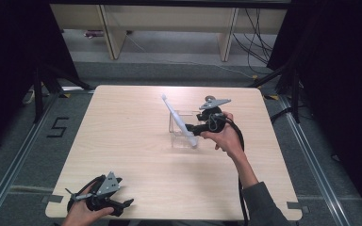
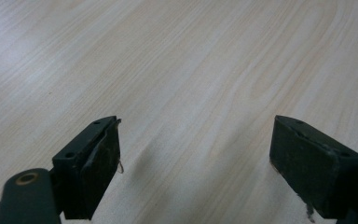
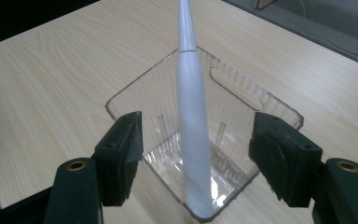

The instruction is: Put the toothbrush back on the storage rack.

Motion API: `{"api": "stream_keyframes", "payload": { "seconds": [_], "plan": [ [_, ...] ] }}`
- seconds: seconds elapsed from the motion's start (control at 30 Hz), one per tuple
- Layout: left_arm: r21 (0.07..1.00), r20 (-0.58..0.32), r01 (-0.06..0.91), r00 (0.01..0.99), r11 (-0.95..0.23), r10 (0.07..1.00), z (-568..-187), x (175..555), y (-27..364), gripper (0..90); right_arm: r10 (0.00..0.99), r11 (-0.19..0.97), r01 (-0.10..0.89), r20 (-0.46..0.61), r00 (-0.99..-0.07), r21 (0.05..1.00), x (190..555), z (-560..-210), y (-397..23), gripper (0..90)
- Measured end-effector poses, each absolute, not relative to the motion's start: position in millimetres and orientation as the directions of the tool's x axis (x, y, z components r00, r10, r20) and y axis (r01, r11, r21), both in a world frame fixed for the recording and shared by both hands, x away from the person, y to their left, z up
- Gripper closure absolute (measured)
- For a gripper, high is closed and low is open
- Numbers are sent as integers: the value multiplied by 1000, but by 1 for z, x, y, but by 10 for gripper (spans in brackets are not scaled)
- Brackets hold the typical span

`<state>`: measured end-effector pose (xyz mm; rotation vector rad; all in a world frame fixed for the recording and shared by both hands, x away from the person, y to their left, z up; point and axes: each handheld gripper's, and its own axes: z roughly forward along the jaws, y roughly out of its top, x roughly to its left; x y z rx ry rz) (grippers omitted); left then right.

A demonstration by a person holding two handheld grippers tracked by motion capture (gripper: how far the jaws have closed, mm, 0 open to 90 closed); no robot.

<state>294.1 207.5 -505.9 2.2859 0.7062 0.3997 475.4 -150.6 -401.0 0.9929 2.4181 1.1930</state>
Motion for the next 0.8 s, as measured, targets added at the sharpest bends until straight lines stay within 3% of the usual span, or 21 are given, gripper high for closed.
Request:
{"api": "stream_keyframes", "payload": {
  "seconds": [0.8],
  "plan": [
    [710,101,346,812,-613,575,-502,294,209,157,686,431,439,29,-727,788,467,-399,-162,274]
  ]
}}
